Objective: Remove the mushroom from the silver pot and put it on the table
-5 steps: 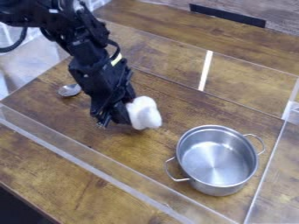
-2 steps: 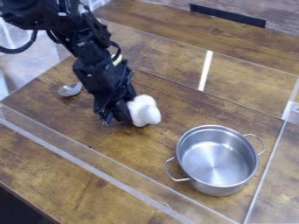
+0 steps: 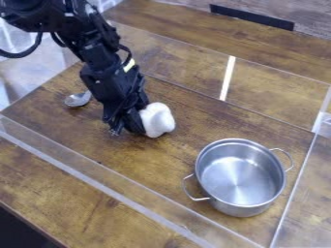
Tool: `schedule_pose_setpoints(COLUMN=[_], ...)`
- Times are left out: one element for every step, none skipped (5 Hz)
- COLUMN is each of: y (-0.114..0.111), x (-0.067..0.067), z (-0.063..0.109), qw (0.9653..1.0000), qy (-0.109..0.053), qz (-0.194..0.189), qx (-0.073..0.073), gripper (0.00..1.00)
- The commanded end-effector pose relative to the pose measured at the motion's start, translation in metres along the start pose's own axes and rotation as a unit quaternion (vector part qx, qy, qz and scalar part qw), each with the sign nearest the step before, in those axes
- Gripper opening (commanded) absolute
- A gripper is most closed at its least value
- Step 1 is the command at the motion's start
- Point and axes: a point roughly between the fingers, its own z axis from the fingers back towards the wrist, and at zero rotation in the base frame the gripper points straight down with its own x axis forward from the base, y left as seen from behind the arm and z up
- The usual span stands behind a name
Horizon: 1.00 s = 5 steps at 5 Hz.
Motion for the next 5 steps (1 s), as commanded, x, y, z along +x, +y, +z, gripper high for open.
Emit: schedule_pose_setpoints(y=[-0.0081,-0.0074,-0.0063,-0.0051,-0.0041], x=[0.0092,0.0107,0.0120,0.0131,0.0142], z=[0.0090,0.0088,0.0090,0.0093,0.0100], qw=[0.9999,0.9999,0.9999,0.9998,0.9997], qy=[-0.005,-0.004,-0.005,-0.006,-0.007], qz=[0.006,0.008,0.013,0.018,0.023], qx=[-0.013,-0.006,0.000,0.005,0.011], gripper=[0.00,0.00,0.00,0.00,0.00])
